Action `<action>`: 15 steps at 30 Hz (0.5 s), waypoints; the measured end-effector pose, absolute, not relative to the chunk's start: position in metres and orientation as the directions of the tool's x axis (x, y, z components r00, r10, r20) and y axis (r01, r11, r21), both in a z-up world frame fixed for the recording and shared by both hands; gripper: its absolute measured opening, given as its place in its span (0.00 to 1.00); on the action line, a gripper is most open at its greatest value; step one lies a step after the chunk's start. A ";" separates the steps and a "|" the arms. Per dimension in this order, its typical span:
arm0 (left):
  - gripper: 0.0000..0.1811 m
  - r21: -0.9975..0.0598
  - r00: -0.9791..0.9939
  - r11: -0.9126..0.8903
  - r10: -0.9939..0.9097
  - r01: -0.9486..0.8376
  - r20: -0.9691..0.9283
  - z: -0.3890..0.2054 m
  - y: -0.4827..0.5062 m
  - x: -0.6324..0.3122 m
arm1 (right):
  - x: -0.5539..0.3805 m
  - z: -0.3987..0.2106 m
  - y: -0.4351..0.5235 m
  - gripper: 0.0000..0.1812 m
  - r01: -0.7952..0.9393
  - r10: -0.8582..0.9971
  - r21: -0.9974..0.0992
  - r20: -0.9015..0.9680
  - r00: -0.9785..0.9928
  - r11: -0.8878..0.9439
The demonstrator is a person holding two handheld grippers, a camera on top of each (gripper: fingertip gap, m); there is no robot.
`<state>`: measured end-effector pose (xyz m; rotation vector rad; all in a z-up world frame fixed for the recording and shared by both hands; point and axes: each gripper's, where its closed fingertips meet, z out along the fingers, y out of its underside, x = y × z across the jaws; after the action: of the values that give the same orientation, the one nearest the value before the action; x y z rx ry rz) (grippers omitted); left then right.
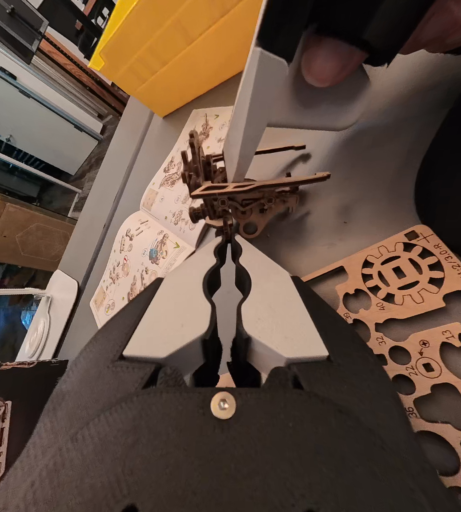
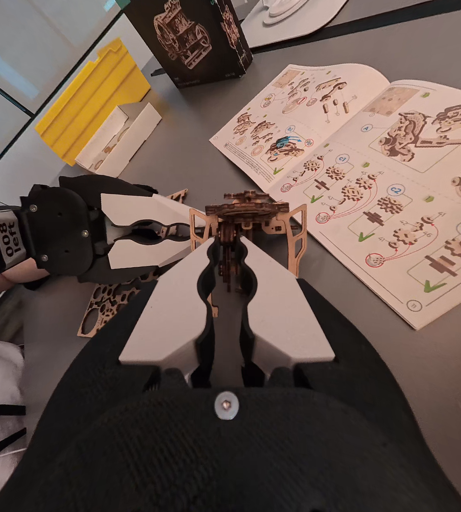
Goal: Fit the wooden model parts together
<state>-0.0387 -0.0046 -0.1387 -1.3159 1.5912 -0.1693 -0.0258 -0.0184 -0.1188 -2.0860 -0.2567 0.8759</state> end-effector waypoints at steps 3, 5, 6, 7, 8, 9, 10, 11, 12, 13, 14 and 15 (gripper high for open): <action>0.00 -0.655 0.121 0.400 -0.790 -0.642 -0.601 -0.136 -0.005 -0.038 | -0.027 -0.113 -0.018 0.05 -0.109 0.485 -0.790 -0.472 0.736 -0.603; 0.00 -0.656 0.125 0.399 -0.789 -0.641 -0.601 -0.136 -0.005 -0.038 | -0.029 -0.111 -0.018 0.05 -0.088 0.508 -0.806 -0.449 0.735 -0.586; 0.00 -0.660 0.127 0.396 -0.791 -0.638 -0.598 -0.136 -0.005 -0.038 | -0.031 -0.109 -0.018 0.05 -0.074 0.525 -0.819 -0.431 0.734 -0.568; 0.00 -0.667 0.130 0.390 -0.798 -0.635 -0.589 -0.135 -0.005 -0.038 | -0.032 -0.107 -0.018 0.05 -0.050 0.544 -0.835 -0.401 0.737 -0.548; 0.00 -0.676 0.133 0.380 -0.806 -0.631 -0.577 -0.135 -0.005 -0.038 | -0.032 -0.106 -0.018 0.05 -0.021 0.557 -0.851 -0.362 0.747 -0.524; 0.00 -0.681 0.135 0.371 -0.812 -0.631 -0.567 -0.135 -0.005 -0.039 | -0.033 -0.106 -0.018 0.05 0.004 0.560 -0.860 -0.329 0.761 -0.511; 0.00 -0.684 0.136 0.368 -0.815 -0.631 -0.564 -0.135 -0.005 -0.039 | -0.033 -0.106 -0.017 0.05 0.020 0.558 -0.864 -0.308 0.770 -0.504; 0.00 -0.685 0.139 0.368 -0.814 -0.629 -0.565 -0.135 -0.004 -0.039 | -0.033 -0.105 -0.017 0.05 0.034 0.560 -0.870 -0.287 0.777 -0.492; 0.00 -0.685 0.139 0.370 -0.812 -0.628 -0.567 -0.134 -0.004 -0.039 | -0.034 -0.105 -0.017 0.05 0.043 0.563 -0.874 -0.273 0.780 -0.485; 0.00 -0.685 0.136 0.368 -0.815 -0.628 -0.563 -0.135 -0.005 -0.038 | -0.034 -0.104 -0.017 0.05 0.051 0.567 -0.876 -0.265 0.780 -0.479; 0.00 -0.689 0.137 0.363 -0.819 -0.628 -0.557 -0.135 -0.006 -0.038 | -0.034 -0.104 -0.017 0.05 0.055 0.566 -0.876 -0.260 0.782 -0.479; 0.00 -0.695 0.142 0.358 -0.822 -0.623 -0.551 -0.134 -0.006 -0.038 | -0.034 -0.102 -0.017 0.04 0.067 0.570 -0.885 -0.238 0.787 -0.461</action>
<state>-0.0380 -0.0062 -0.1336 -1.3440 1.5603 -0.2354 -0.0336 -0.0166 -0.1017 -1.9839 -0.4770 0.6380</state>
